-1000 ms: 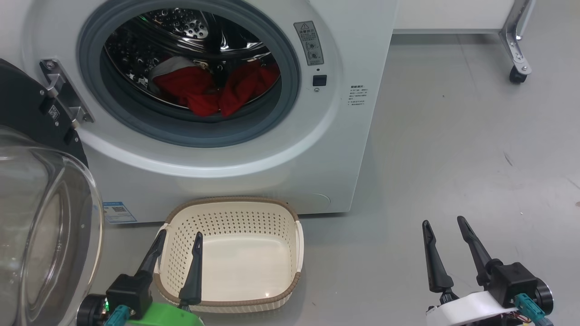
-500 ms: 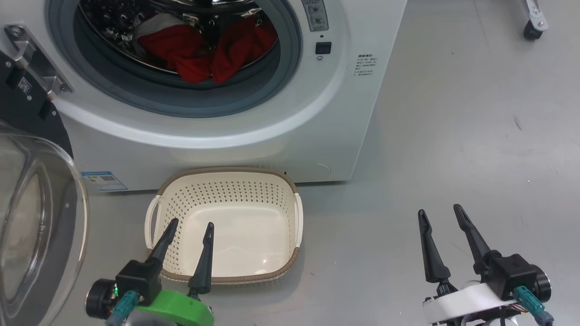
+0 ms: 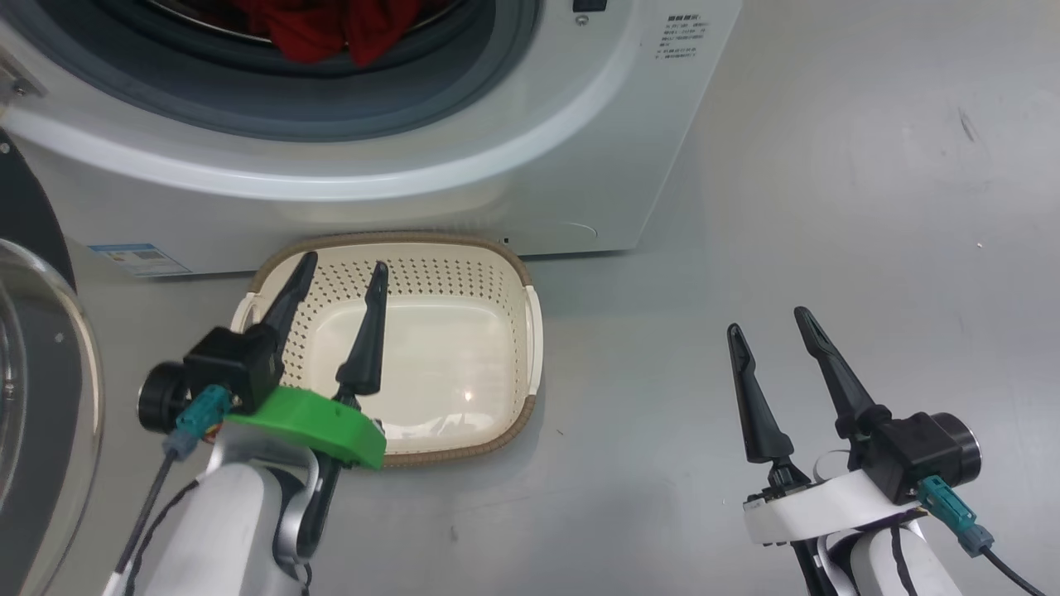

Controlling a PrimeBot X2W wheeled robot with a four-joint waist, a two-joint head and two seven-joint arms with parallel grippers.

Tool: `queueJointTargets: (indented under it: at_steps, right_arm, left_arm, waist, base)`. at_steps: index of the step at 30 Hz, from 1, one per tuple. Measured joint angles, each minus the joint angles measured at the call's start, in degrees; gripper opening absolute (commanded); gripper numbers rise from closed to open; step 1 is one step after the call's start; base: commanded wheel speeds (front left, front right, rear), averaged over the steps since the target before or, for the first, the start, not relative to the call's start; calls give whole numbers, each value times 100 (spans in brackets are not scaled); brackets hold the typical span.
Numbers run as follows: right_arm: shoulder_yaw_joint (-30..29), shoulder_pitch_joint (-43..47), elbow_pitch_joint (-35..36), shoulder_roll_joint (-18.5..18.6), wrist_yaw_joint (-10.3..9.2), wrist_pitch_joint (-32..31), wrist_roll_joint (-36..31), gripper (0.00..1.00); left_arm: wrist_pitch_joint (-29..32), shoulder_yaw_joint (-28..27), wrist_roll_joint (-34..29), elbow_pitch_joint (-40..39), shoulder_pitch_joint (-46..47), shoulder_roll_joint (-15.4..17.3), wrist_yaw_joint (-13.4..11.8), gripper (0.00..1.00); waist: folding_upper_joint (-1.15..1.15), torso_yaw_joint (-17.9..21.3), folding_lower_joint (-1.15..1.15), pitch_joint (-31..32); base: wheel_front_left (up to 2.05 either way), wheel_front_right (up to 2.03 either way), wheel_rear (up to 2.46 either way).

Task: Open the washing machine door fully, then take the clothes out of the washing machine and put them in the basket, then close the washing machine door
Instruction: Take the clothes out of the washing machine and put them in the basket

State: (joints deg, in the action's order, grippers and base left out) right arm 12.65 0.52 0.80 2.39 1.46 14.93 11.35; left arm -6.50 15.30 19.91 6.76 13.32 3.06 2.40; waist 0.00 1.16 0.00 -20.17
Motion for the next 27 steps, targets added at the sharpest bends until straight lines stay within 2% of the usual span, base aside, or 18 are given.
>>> queueJointTargets:
  at_steps: [6,15,27]
  right_arm:
    - [243,-324,75,16,1,0,83,100]
    - [561,-772,144,22,-3,0,423,100]
    - [1002,-1445,253,26,-118,0,1057,100]
  left_arm:
    - [475,-258,272,87,926,54,92,100]
    - [1445,-581,567,237,2140,450,151,100]
    - [2938,-845,769,452,3679,1303,252,100]
  waist:
    - [0,165,0,-468]
    - [0,559,0,-1036]
    - [0,1228,1,-1760]
  base:
    - [0,0,0]
    - [0,0,0]
    - [0,0,0]
